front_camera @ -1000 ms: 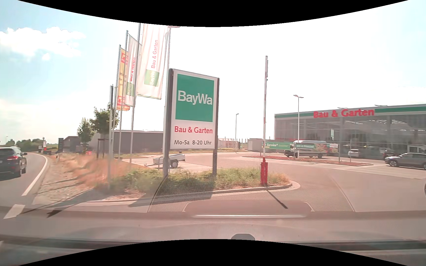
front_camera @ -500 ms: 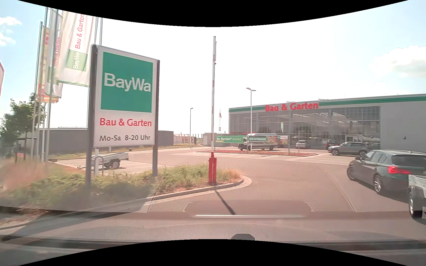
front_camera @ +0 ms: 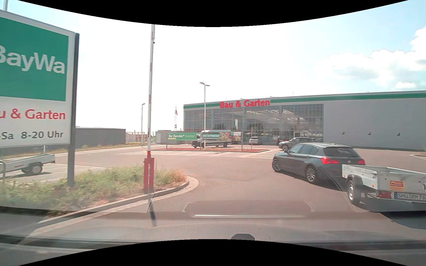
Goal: Follow the waypoints while adhering to traffic rules and regulations
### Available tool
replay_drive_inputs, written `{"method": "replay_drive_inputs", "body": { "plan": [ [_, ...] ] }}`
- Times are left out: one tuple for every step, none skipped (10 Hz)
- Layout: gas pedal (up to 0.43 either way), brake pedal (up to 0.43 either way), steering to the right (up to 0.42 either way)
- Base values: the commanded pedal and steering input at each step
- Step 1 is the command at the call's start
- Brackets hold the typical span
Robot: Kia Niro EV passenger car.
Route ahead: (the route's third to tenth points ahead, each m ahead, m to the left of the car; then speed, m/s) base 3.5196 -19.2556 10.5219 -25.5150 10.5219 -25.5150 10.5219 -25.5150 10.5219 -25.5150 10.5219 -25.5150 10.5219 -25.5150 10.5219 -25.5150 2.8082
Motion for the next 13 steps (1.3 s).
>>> {"method": "replay_drive_inputs", "body": {
  "plan": [
    [0.0, 0.195, 0.555],
    [0.0, 0.189, 0.544],
    [0.0, 0.189, 0.54],
    [0.0, 0.195, 0.538],
    [0.0, 0.171, 0.538],
    [0.0, 0.073, 0.538],
    [0.0, 0.0, 0.538],
    [0.0, 0.0, 0.538],
    [0.0, 0.0, 0.536],
    [0.0, 0.0, 0.528],
    [0.039, 0.0, 0.516],
    [0.189, 0.0, 0.506],
    [0.189, 0.0, 0.503]
  ]
}}
